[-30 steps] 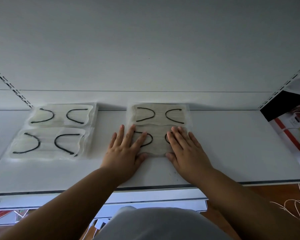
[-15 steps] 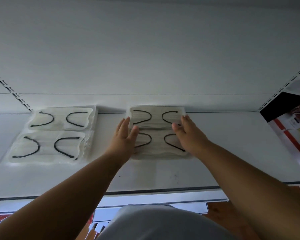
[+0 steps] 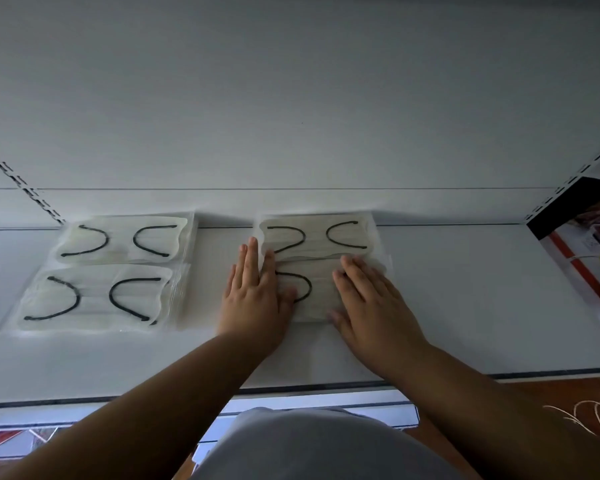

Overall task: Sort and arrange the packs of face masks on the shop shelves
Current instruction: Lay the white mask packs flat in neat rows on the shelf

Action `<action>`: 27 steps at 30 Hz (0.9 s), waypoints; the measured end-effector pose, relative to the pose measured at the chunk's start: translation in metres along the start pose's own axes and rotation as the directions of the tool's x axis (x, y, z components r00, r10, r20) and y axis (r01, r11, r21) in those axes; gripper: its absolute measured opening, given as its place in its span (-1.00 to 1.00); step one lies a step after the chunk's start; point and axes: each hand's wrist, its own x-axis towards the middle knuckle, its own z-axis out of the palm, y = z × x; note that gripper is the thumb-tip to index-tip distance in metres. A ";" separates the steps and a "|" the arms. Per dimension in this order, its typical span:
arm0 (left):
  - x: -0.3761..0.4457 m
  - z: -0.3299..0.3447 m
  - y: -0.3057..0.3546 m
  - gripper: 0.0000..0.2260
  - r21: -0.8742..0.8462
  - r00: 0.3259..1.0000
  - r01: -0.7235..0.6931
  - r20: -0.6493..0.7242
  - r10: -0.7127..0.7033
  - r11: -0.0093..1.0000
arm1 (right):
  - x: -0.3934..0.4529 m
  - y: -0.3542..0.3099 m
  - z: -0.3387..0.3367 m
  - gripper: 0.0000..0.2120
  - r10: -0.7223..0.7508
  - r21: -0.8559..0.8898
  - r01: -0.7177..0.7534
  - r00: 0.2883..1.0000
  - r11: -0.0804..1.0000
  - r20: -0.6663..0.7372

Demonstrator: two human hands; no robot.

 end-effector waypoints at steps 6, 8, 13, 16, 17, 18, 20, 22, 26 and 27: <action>0.005 -0.019 0.004 -0.46 0.126 0.984 -0.169 0.073 0.160 0.978 | 0.000 0.011 0.012 -0.44 -0.004 -0.014 0.005 1.000 1.000 0.029; 0.018 -0.030 0.006 -0.58 0.105 0.983 -0.170 0.084 0.161 0.980 | 0.000 0.010 0.011 -0.45 -0.004 -0.009 0.005 1.000 1.000 0.010; 0.057 -0.040 0.019 -0.73 0.144 0.959 -0.284 0.023 0.284 0.948 | 0.000 0.010 0.006 -0.50 -0.033 -0.036 0.031 0.999 0.999 -0.041; 0.065 -0.032 0.027 -0.78 0.177 0.909 -0.409 -0.005 0.416 0.895 | 0.000 0.013 0.010 -0.50 -0.041 -0.019 0.040 0.998 0.999 -0.041; 0.069 -0.030 0.028 -0.79 0.179 0.907 -0.417 0.011 0.422 0.891 | 0.000 0.014 0.011 -0.50 -0.040 -0.010 0.040 0.999 0.999 -0.037; 0.074 -0.029 0.030 -0.79 0.169 0.915 -0.402 0.030 0.403 0.900 | 0.000 0.015 0.013 -0.49 -0.042 -0.007 0.042 0.999 0.999 -0.035; 0.086 -0.029 0.031 -0.81 0.159 0.933 -0.359 0.080 0.350 0.920 | 0.000 0.016 0.014 -0.49 -0.047 -0.011 0.047 0.998 0.999 -0.034; 0.095 -0.027 0.033 -0.81 0.221 0.929 -0.369 0.114 0.352 0.903 | 0.000 0.016 0.014 -0.49 -0.044 -0.016 0.043 0.998 0.999 -0.035; 0.098 -0.023 0.034 -0.64 0.306 0.928 -0.372 0.120 0.352 0.876 | 0.000 0.015 0.013 -0.48 -0.042 -0.005 0.041 0.999 0.999 -0.030; 0.097 -0.022 0.033 -0.59 0.309 0.928 -0.373 0.121 0.353 0.875 | 0.000 0.015 0.013 -0.48 -0.045 -0.006 0.045 0.998 0.999 -0.032</action>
